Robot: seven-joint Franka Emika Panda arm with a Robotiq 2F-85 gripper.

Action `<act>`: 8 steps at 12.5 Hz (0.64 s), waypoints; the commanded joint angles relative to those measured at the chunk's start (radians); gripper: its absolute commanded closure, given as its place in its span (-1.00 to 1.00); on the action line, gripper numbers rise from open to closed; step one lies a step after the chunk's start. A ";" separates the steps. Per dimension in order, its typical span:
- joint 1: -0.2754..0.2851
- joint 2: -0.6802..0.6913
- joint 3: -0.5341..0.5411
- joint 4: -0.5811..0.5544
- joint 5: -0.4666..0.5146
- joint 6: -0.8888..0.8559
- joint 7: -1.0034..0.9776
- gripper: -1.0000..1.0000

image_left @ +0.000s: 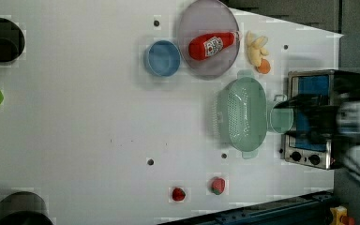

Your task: Drag strainer right to left.

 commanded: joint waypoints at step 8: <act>0.041 0.385 0.062 -0.097 -0.022 0.585 0.568 -1.00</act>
